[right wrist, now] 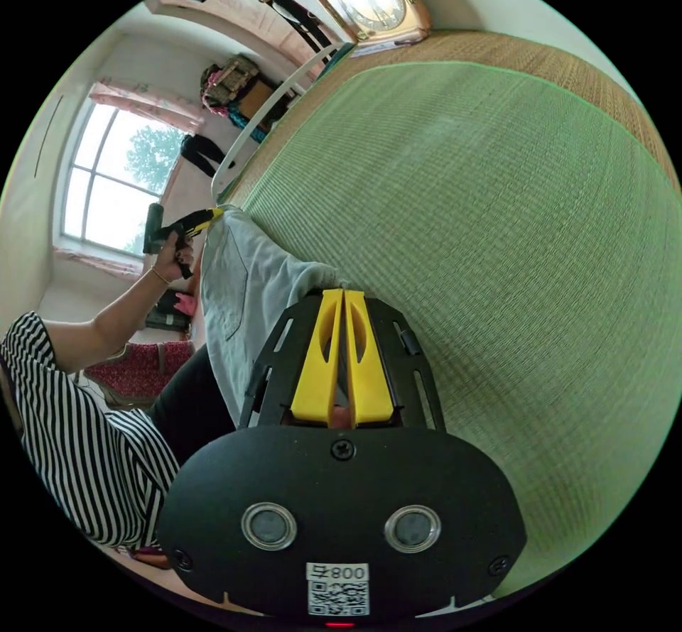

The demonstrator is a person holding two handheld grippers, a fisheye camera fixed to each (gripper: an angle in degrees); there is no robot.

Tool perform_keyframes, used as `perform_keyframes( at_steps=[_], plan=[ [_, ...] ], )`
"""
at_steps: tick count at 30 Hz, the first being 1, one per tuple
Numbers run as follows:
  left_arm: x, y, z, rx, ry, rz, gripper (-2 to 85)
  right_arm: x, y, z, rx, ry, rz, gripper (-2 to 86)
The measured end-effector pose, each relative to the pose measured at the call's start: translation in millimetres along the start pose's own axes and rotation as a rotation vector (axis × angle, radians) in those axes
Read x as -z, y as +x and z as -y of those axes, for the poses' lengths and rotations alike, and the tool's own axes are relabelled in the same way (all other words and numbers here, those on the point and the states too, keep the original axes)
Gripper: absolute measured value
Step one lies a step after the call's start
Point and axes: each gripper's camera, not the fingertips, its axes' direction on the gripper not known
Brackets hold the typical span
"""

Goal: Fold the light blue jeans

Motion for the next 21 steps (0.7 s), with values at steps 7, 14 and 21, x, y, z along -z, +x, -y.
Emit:
perform_keyframes(
  at_steps=[7,14,21],
  plan=[
    [-4.7,16.4,-4.9,0.006,0.040,0.101,4.0,3.0,15.7,-1.7,-0.065,-0.005,0.033,0.0],
    [-20.6,127.7,-38.6,-0.250,0.094,-0.027,1.4,33.4,21.0,-24.8,-0.121,0.090,0.052,0.1],
    [-136.0,289.3,-86.8,-0.670,-0.230,-0.185,0.3,19.6,-23.6,-21.1,0.015,0.017,-0.002,0.1]
  ],
)
